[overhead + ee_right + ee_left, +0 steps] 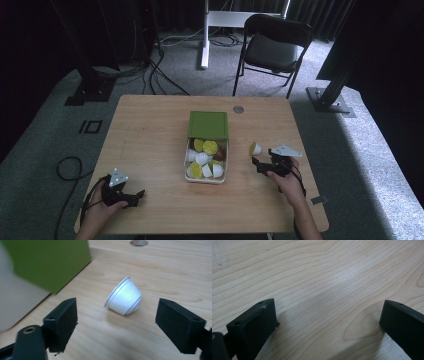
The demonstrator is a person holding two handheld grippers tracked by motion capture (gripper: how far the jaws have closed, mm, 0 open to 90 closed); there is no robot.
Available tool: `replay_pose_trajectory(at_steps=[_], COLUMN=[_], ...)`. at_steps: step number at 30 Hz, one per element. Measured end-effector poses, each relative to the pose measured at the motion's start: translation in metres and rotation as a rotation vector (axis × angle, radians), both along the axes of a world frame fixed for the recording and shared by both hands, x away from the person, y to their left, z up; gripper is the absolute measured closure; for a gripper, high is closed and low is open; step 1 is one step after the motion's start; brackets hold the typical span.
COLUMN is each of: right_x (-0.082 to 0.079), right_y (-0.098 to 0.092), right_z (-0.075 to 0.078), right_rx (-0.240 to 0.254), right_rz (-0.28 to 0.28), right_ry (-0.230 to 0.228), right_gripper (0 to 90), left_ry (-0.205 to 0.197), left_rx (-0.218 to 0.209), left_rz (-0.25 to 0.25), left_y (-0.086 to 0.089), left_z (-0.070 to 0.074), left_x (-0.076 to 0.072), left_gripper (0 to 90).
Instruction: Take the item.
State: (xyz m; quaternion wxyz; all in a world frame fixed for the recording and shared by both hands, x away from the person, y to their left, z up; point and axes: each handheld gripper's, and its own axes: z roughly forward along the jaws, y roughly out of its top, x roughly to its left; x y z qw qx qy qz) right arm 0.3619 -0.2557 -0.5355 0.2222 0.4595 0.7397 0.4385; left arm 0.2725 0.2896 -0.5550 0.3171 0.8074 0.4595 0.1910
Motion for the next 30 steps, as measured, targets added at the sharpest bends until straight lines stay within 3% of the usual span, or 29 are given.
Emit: replay_pose_trajectory(at_steps=[3, 6, 8, 9, 11, 14, 20, 23, 26, 30], right_x=[-0.006, -0.011, -0.013, -0.015, -0.019, -0.026, -0.037, -0.042, -0.044, -0.048], right_y=[-0.002, -0.002, -0.003, -0.002, 0.0, 0.005, 0.008, 0.007, 0.002, -0.005], right_z=[-0.002, -0.006, -0.008, -0.01, -0.011, -0.012, -0.011, -0.009, -0.011, -0.013], right_rx=[0.005, -0.04, -0.014, -0.007, -0.068, -0.11, -0.104, -0.108, -0.107, -0.117], right_rz=[0.046, 0.129, 0.183, 0.2, 0.291, 0.43, 0.617, 0.662, 0.68, 0.67], right_ry=[-0.006, -0.013, 0.025, 0.019, -0.008, 0.004, 0.03, 0.023, 0.033, 0.044], right_gripper=[17.0, 15.4, 15.4, 15.5, 15.5, 15.5, 15.6, 21.9, 21.9, 21.5], left_ry=[0.0, 0.0, 0.0, 0.0, 0.0, 0.0, 0.0, 0.0, 0.0, 0.0], left_rx=[0.0, 0.0, 0.0, 0.0, 0.0, 0.0, 0.0, 0.0, 0.0, 0.0], left_rz=[0.0, 0.0, 0.0, 0.0, 0.0, 0.0, 0.0, 0.0, 0.0, 0.0], left_y=[0.0, 0.0, 0.0, 0.0, 0.0, 0.0, 0.0, 0.0, 0.0, 0.0], left_z=[0.0, 0.0, 0.0, 0.0, 0.0, 0.0, 0.0, 0.0, 0.0, 0.0], left_x=[0.0, 0.0, 0.0, 0.0, 0.0, 0.0, 0.0, 0.0, 0.0, 0.0], left_gripper=[2.1, 2.1, 2.1, 2.1, 2.1, 2.1, 2.1, 2.1, 2.1, 2.1])
